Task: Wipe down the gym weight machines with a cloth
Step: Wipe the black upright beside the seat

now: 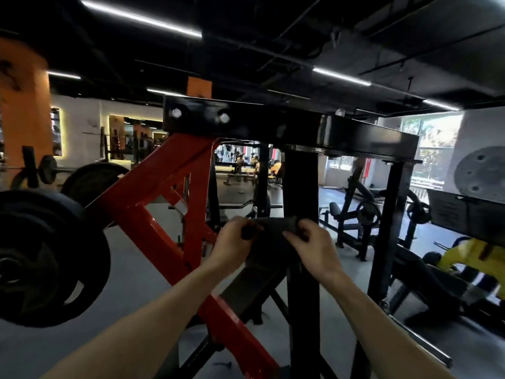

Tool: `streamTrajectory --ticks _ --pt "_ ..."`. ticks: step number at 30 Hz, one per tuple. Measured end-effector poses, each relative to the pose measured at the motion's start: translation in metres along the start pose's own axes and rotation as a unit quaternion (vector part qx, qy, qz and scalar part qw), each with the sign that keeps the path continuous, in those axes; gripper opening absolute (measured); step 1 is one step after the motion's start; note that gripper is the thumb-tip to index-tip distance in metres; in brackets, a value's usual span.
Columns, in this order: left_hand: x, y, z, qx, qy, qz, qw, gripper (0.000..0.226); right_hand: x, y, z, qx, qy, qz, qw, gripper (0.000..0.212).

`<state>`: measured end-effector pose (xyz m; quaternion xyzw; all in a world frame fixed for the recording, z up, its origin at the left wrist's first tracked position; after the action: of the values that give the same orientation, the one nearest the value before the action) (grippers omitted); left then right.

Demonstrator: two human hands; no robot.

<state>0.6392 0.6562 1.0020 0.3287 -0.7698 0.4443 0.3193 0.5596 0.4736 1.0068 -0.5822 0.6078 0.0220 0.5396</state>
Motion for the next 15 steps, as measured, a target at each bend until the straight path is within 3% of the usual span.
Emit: streamTrajectory --ticks 7,12,15 --pt "0.072 -0.054 0.01 0.103 -0.023 0.117 0.988 0.022 -0.049 -0.046 -0.05 0.155 0.063 -0.054 0.984 0.01" --pt "0.105 -0.076 0.014 0.191 -0.017 0.117 0.974 0.019 -0.066 -0.079 -0.063 0.218 0.091 -0.02 0.972 0.015" --pt "0.11 -0.085 0.014 0.206 0.01 0.107 0.973 0.018 -0.075 -0.088 -0.064 0.22 0.078 0.002 0.972 0.012"
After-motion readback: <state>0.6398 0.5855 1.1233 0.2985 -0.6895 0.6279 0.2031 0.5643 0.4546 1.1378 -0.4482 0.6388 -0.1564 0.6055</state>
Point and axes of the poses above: each hand's wrist, its own y-axis away from the middle knuckle, its own z-axis out of the palm, x = y × z, the point moved 2 cm from there along -y, towards the middle knuckle, and after that the axes turned 3 degrees about -z, right-handed, at the moved point
